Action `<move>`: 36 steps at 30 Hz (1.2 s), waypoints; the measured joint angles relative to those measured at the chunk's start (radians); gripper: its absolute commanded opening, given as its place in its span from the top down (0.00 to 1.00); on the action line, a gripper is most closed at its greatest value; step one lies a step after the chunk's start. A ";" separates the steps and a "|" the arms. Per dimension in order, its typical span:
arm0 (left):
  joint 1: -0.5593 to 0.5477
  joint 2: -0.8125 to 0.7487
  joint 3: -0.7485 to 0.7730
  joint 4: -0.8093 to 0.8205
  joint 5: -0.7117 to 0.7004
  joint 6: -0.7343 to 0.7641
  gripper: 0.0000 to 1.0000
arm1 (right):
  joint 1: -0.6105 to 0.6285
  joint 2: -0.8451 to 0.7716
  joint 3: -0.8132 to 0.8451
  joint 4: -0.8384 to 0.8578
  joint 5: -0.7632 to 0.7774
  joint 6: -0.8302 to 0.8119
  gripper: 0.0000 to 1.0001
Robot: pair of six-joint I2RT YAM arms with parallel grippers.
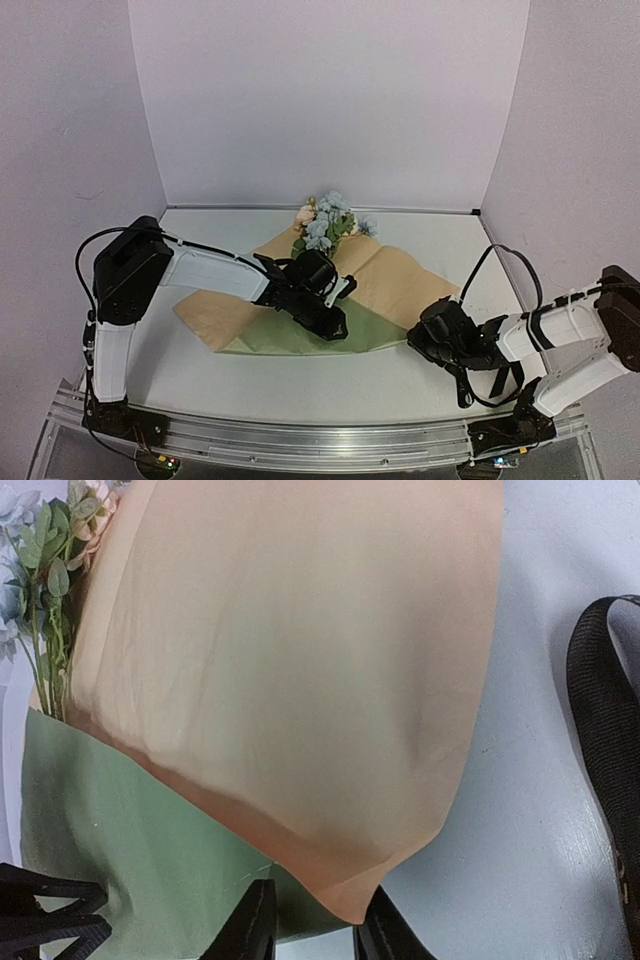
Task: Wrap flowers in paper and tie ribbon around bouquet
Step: Pick up the one-fourth-folded wrapping paper from the center of the board.
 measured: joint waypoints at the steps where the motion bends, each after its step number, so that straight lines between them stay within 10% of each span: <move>1: -0.002 0.001 0.000 0.000 0.000 0.005 0.69 | 0.000 0.000 0.000 0.000 -0.001 0.005 0.82; 23: -0.014 0.041 0.000 0.044 0.038 0.192 0.71 | 0.007 -0.123 0.048 -0.094 -0.076 -0.108 0.96; 36: -0.014 0.063 0.062 0.098 0.020 0.267 0.70 | 0.023 -0.186 0.014 -0.171 -0.073 -0.137 0.43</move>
